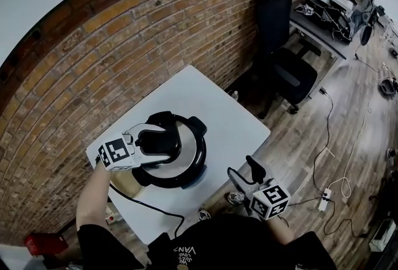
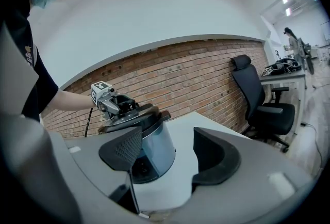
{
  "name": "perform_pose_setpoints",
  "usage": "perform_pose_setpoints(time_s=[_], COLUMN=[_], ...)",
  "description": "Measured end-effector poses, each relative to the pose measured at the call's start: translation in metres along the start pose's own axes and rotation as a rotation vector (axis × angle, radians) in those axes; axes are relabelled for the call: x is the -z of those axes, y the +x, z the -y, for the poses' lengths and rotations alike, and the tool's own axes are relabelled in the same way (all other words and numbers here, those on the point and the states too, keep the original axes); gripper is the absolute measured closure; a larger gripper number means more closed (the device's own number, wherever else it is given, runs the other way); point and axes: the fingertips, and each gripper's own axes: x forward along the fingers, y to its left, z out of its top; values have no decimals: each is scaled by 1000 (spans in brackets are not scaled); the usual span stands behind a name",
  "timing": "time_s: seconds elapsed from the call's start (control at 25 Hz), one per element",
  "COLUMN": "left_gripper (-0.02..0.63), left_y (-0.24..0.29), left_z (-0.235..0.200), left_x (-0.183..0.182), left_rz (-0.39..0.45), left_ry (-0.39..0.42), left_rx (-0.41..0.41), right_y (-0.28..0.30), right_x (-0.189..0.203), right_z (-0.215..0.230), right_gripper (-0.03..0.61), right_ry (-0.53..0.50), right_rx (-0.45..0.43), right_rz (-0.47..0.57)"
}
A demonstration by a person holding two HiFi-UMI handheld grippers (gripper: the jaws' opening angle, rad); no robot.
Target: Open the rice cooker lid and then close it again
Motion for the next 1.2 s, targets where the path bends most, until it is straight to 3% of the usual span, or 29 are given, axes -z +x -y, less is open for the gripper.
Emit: perform_pose_setpoints(time_s=[0.32,0.56,1.04,1.2], left_gripper=[331,334,334,334], left_y=[-3,-10,-64,-94], left_z=[-3,-6,-4,0], left_x=[-9,-17,-46,-46], left_rz=[11,22,73,119], left_ry=[-34,-3,-17,-80], left_rx=[-2,-20,-207,-360], right_y=[-1,1,9,16], right_x=[0,-4,-20,-24], right_z=[-8,-9,-13,-18], right_gripper=[276,276,276,276], right_ry=[0,-2,-24,-33], right_rx=[8,-2,-96,-145], right_rz=[5,16,31,27])
